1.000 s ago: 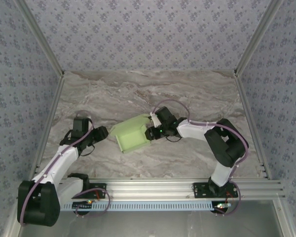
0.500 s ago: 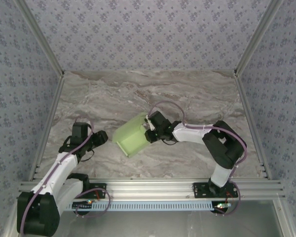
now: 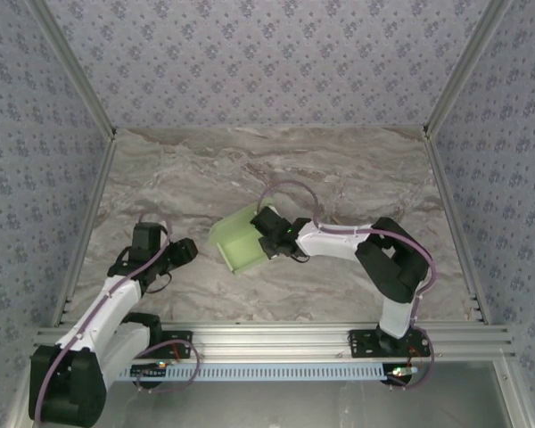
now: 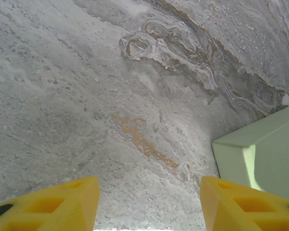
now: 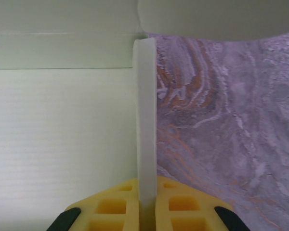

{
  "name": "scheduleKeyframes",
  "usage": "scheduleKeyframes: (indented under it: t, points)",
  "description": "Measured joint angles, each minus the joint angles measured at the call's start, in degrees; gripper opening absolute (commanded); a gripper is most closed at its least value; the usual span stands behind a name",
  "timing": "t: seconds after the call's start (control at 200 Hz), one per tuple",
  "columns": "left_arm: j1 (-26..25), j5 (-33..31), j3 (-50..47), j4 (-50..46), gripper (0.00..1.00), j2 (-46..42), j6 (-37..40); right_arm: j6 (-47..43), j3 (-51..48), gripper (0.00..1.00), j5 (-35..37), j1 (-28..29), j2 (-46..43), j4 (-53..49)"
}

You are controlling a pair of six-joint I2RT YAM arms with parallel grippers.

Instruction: Fold the paper box

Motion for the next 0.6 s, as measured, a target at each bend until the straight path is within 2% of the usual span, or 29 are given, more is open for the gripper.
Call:
scheduleKeyframes:
  t: [0.265, 0.475, 0.6]
  points:
    - [-1.4, 0.0, 0.0, 0.3, 0.57, 0.3, 0.2, 0.2, 0.2, 0.23, 0.4, -0.5, 0.1, -0.4]
    - [-1.6, 0.0, 0.0, 0.3, 0.57, 1.0, 0.5, 0.9, 0.0, 0.43, -4.7, -2.5, -1.3, 0.1]
    - [-2.2, -0.2, 0.0, 0.4, 0.57, 1.8, 0.6, 1.4, -0.2, 0.49, -7.9, -3.4, -3.1, 1.3]
